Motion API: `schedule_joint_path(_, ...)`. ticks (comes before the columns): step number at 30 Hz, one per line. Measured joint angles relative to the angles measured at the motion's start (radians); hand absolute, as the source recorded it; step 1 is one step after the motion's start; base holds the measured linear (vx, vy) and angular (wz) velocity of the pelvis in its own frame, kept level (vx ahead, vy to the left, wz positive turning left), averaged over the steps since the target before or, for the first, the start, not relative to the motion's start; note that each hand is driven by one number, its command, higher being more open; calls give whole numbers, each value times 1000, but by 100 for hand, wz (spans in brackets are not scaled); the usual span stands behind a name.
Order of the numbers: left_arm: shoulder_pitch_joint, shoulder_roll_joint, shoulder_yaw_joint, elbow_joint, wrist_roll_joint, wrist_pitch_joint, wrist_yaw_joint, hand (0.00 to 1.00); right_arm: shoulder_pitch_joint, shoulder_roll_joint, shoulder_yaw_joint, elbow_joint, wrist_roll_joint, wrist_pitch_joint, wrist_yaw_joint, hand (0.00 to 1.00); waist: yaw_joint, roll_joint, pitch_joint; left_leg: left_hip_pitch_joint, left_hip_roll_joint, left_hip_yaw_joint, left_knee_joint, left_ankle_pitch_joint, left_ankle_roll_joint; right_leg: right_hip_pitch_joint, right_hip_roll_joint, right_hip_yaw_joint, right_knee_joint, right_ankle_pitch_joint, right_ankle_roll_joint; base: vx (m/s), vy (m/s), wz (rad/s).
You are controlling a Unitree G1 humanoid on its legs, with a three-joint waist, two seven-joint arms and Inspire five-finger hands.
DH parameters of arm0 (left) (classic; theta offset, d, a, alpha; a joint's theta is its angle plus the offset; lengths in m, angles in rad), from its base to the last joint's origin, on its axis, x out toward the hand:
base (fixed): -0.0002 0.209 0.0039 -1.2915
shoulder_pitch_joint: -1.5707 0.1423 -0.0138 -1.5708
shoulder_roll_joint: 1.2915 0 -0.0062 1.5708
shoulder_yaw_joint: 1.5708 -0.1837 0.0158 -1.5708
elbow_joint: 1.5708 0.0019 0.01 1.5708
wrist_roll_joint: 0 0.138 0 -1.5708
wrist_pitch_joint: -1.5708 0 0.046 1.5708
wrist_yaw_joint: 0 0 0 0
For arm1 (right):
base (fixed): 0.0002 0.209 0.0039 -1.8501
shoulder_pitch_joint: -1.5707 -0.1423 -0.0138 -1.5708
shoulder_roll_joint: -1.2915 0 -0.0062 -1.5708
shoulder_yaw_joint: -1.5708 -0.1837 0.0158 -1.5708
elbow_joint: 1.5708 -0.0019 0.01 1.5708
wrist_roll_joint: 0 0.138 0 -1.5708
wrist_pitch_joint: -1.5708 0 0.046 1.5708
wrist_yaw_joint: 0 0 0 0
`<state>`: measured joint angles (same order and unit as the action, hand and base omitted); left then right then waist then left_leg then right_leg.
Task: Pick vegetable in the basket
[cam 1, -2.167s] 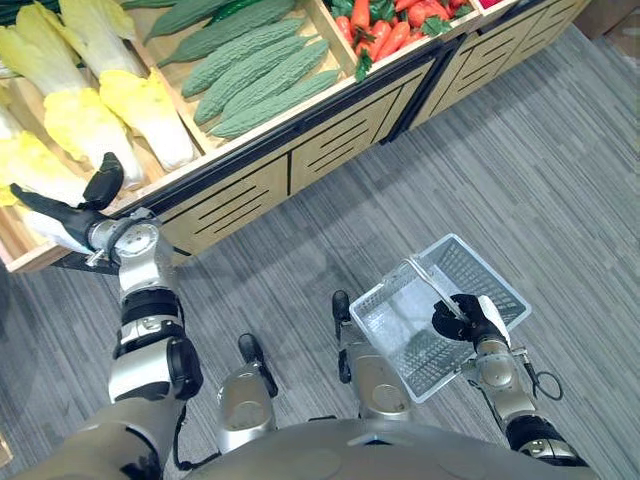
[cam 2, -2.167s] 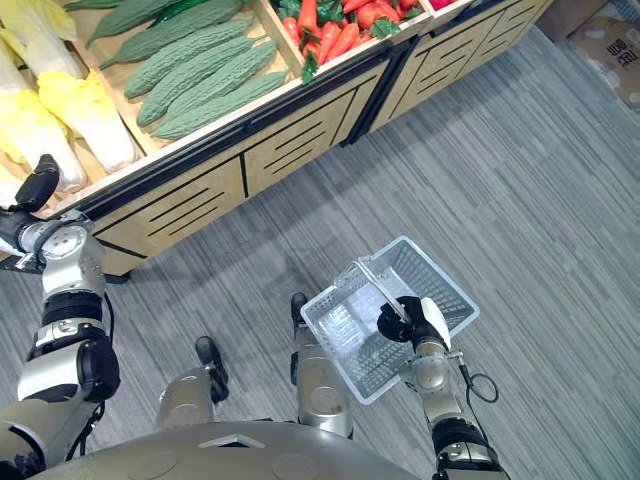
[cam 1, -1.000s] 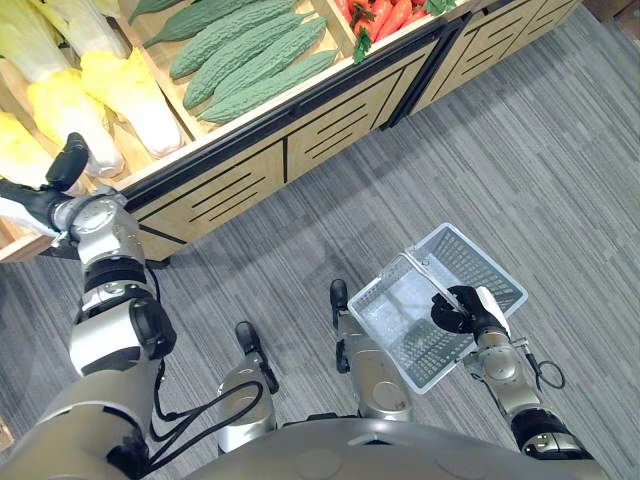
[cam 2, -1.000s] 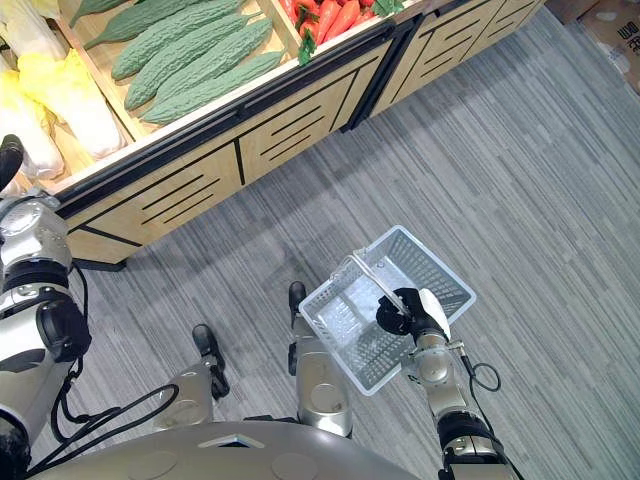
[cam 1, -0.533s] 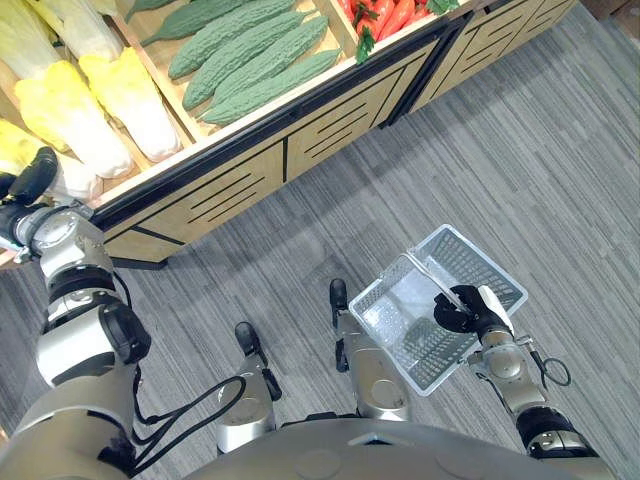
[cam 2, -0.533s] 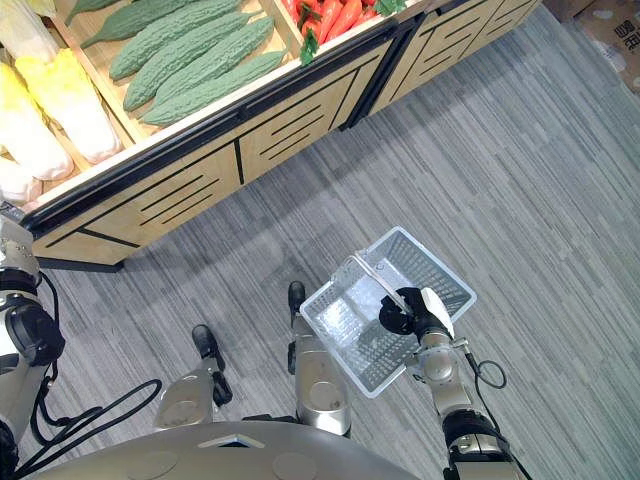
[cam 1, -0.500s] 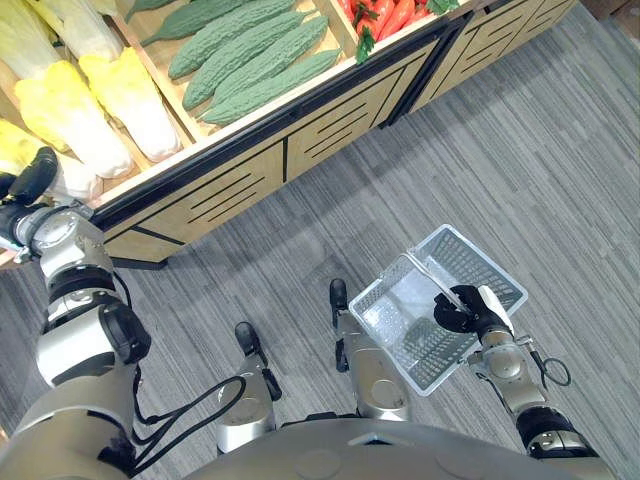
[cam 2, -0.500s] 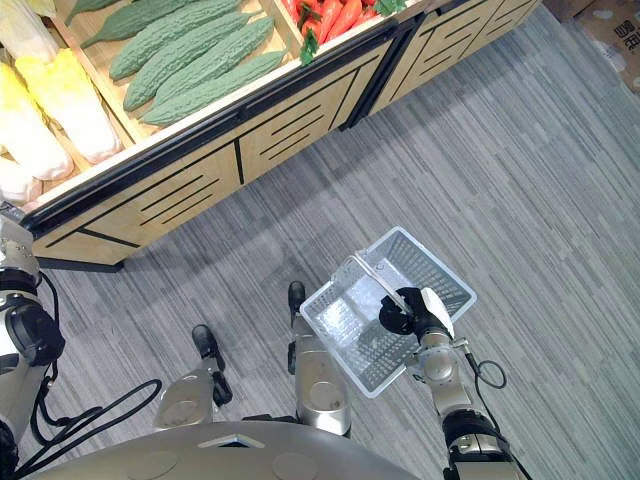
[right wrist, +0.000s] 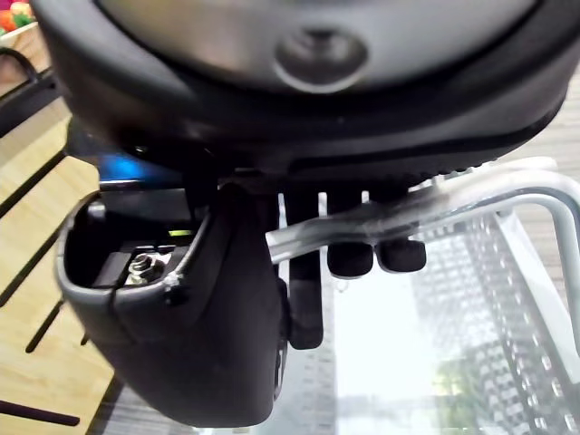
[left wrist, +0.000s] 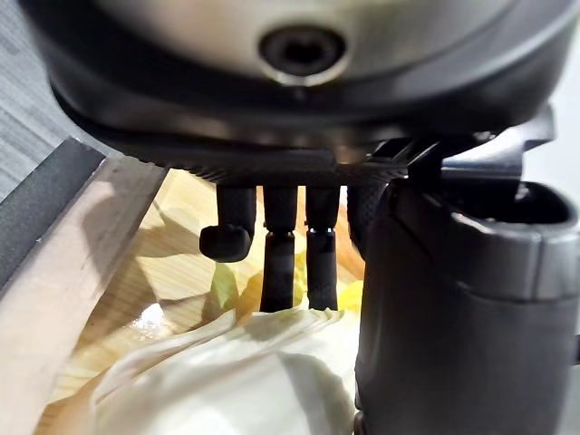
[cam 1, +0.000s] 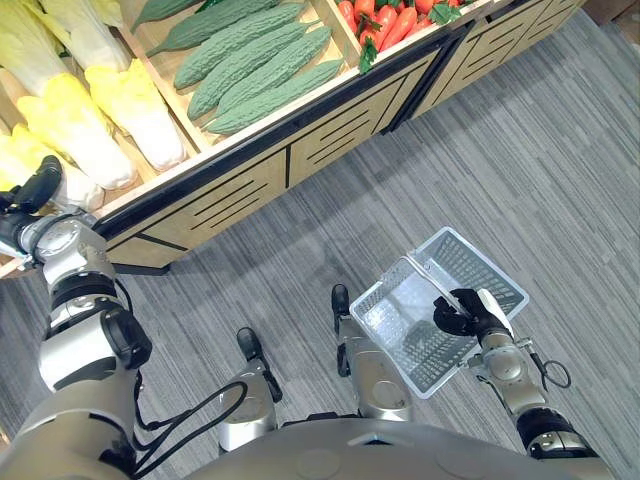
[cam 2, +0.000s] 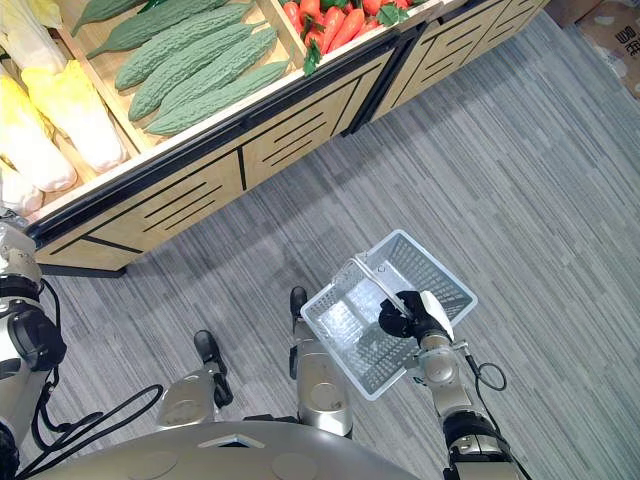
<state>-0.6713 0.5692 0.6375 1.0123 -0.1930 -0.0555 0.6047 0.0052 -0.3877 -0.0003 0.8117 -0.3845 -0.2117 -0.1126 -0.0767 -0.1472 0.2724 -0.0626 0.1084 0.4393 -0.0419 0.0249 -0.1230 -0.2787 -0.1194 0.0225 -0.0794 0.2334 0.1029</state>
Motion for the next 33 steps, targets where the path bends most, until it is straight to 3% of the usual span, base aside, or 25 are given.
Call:
schedule_joint_path(8,1,-18,-7,-50,2,13,21,0,1,0,-2,-3,0,1,6,0,-1,0,0,0,-3,-7,-1,0,1,4,-4,-6,0,1,0,5,2,2)
schedule_joint_path(13,16,-96,-41,-206,14,62,62,0,10,3,-14,-4,0,2,9,0,6,-1,-1,0,-3,-28,3,-1,3,18,-8,-19,0,3,-3,25,8,11)
schedule_joint_path(19,64,-121,-186,-390,252,101,66,0,23,11,-23,-33,0,0,10,0,19,-2,-2,-5,1,-30,51,-33,9,34,-13,-19,0,2,-1,39,11,0)
schedule_joint_path(25,130,-61,-274,-486,483,101,-32,0,37,12,-41,-53,8,-14,11,0,24,15,-10,-42,20,-35,143,-88,12,38,-13,-17,1,3,7,11,0,0)
schedule_joint_path(29,172,-56,-293,-501,558,101,-72,0,59,11,-58,-66,7,-20,11,0,31,44,-25,-58,32,-38,183,-112,15,37,-4,-14,1,9,16,1,-1,-1)
schedule_joint_path(33,175,-54,-308,-502,569,101,-82,0,65,12,-66,-68,6,-21,11,0,39,48,-28,-71,43,-40,217,-130,16,39,-1,-10,0,12,19,-11,-2,-1)
